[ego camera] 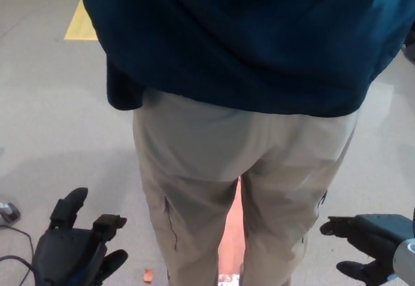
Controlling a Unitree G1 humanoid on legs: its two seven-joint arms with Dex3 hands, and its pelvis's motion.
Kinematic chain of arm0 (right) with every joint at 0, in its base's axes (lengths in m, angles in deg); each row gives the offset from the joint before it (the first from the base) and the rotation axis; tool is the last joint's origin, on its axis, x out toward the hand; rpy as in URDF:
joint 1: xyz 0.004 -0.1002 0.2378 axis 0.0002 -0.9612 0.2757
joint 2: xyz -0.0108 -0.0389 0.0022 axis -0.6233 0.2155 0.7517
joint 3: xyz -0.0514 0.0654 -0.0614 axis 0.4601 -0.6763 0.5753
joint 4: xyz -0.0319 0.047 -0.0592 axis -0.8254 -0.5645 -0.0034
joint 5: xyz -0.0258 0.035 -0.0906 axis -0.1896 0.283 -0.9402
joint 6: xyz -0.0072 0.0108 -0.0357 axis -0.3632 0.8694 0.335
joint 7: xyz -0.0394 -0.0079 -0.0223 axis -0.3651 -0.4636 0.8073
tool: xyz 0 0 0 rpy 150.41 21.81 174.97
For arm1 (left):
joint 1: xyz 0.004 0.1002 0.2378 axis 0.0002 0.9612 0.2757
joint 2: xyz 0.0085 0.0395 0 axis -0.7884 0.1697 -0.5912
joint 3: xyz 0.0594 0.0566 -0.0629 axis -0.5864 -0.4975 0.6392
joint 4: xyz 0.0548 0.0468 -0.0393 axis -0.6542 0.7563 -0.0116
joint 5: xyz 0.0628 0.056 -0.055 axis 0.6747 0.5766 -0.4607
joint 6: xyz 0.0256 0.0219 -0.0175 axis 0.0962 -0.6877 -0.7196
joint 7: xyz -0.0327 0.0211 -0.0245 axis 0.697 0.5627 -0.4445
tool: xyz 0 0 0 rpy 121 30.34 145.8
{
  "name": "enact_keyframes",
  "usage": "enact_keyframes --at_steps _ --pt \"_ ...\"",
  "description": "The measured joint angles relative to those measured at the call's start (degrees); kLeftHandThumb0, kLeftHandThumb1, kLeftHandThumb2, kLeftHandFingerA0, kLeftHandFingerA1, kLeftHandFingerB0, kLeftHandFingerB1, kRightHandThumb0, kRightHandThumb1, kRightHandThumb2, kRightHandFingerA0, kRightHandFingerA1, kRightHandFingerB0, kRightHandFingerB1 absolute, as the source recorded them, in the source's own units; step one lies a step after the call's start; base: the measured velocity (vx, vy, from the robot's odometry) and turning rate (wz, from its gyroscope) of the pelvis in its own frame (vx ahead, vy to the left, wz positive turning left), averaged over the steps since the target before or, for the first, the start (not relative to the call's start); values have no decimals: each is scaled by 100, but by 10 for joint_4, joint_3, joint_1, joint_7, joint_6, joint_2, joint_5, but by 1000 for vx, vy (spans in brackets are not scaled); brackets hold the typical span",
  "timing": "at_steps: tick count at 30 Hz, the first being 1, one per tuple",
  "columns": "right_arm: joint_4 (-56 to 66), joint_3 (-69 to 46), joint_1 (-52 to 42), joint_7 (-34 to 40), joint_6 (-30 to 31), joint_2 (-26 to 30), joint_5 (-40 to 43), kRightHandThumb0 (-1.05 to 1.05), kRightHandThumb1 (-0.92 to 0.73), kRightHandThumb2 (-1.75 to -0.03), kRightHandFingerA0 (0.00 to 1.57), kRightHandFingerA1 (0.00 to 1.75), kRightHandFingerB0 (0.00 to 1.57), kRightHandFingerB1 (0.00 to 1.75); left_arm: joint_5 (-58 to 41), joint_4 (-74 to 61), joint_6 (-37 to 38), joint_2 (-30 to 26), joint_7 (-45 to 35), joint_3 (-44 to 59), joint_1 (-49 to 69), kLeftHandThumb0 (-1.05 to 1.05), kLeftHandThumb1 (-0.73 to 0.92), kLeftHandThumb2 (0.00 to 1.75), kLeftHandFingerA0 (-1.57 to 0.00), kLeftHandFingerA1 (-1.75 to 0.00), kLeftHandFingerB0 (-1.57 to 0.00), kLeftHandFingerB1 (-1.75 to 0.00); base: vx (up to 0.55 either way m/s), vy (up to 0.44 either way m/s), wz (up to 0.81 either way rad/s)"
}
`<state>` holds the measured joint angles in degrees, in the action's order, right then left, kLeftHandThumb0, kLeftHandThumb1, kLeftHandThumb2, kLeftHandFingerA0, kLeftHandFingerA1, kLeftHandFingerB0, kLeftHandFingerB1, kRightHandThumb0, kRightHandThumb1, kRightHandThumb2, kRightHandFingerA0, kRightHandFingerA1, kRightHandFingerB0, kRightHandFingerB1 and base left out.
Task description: A person hands a coat to the robot and the robot grabs it with both hands and holds it while the person wears the coat.
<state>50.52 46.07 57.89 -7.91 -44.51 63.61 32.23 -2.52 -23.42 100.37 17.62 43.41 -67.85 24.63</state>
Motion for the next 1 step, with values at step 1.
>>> enact_keyframes --at_steps 1 --pt "2 2 -5 0 0 1 0 -55 -88 -67 21 28 29 31 -1 0 1 0 -1 -3 4 -68 88 67 -59 -39 -46 -35 0 0 0"
